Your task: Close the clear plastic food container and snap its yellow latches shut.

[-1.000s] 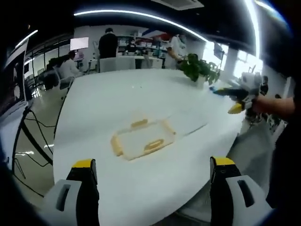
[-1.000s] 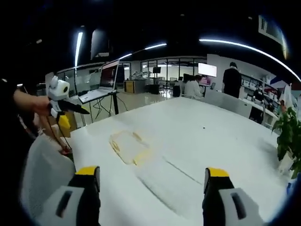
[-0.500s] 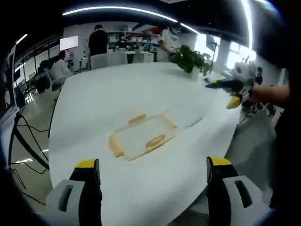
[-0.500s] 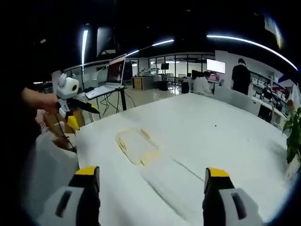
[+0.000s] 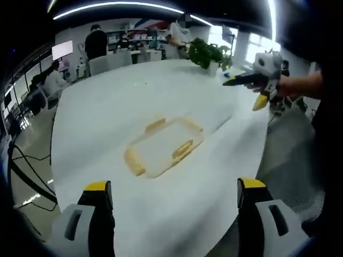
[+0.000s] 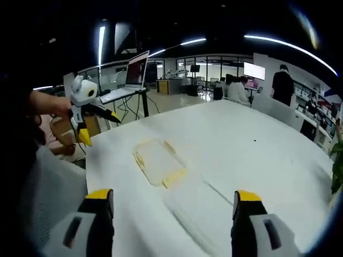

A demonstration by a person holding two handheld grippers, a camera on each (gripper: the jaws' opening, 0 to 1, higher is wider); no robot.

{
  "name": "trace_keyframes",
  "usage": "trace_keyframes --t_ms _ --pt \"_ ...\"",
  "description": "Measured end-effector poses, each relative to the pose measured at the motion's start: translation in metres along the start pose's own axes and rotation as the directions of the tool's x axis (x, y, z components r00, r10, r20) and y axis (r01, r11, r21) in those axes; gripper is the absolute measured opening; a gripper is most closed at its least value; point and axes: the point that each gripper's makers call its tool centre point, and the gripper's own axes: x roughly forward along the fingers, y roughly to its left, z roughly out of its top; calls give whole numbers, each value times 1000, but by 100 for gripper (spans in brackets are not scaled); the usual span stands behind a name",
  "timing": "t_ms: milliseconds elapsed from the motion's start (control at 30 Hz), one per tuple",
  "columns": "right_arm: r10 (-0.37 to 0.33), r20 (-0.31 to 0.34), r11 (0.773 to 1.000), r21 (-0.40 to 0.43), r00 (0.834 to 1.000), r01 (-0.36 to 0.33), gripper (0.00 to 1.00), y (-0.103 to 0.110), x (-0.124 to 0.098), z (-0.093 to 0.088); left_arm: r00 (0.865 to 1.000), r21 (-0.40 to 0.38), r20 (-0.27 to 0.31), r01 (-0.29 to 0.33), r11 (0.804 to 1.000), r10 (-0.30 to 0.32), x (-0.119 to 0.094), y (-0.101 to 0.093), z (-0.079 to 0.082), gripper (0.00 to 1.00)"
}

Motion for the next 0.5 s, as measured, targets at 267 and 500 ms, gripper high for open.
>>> trace_keyframes --t_ms 267,500 --pt "20 -23 1000 -21 1000 -21 87 -2 15 4 998 95 -46 49 994 -45 17 7 1 93" --pt "41 -45 996 -75 998 -44 85 -3 25 4 995 166 -71 85 982 -74 29 10 0 92"
